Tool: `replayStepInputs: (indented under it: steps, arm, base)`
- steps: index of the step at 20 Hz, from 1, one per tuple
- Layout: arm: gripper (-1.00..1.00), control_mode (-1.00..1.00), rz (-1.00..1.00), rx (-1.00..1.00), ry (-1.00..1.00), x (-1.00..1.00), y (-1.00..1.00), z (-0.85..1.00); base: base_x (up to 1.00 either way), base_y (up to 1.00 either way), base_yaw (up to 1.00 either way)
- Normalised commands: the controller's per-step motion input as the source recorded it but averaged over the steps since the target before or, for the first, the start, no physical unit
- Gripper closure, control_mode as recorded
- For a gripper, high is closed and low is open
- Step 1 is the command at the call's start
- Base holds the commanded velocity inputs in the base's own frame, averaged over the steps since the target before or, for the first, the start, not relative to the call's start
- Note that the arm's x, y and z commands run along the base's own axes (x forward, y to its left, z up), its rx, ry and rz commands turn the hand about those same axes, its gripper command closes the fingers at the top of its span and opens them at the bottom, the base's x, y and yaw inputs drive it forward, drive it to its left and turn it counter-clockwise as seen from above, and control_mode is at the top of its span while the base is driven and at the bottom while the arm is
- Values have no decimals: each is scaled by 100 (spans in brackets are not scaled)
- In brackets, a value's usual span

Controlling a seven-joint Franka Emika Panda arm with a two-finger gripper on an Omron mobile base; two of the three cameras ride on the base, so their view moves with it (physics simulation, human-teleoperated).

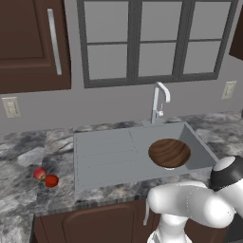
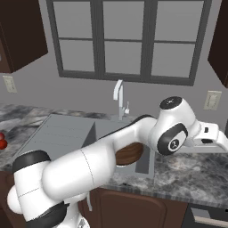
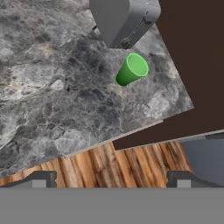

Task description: Remove the bell pepper and apple from the sink. Then move the bowl and cup from the counter to the sink for washing.

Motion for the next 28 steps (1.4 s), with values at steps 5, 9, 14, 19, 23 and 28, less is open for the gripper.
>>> replayStepInputs:
  steps: [5,9,14,19,23,28]
  arm:
    - [-100,-100,0,0,8,0,-11,0]
    - [-100,-100,0,0,6,0,-7,-1]
    - [-100,-100,0,0,2,0,-6,-2]
    - [-100,-100,1,2,0,-3,-6,-4]
    - [-100,-100,2,5,0,0,-4,-5]
    - [-100,-100,4,6,0,0,-2,-5]
  base:
    - [0,0,0]
    - [0,0,0]
    - [0,0,0]
    - [0,0,0]
    - [0,0,0]
    - [0,0,0]
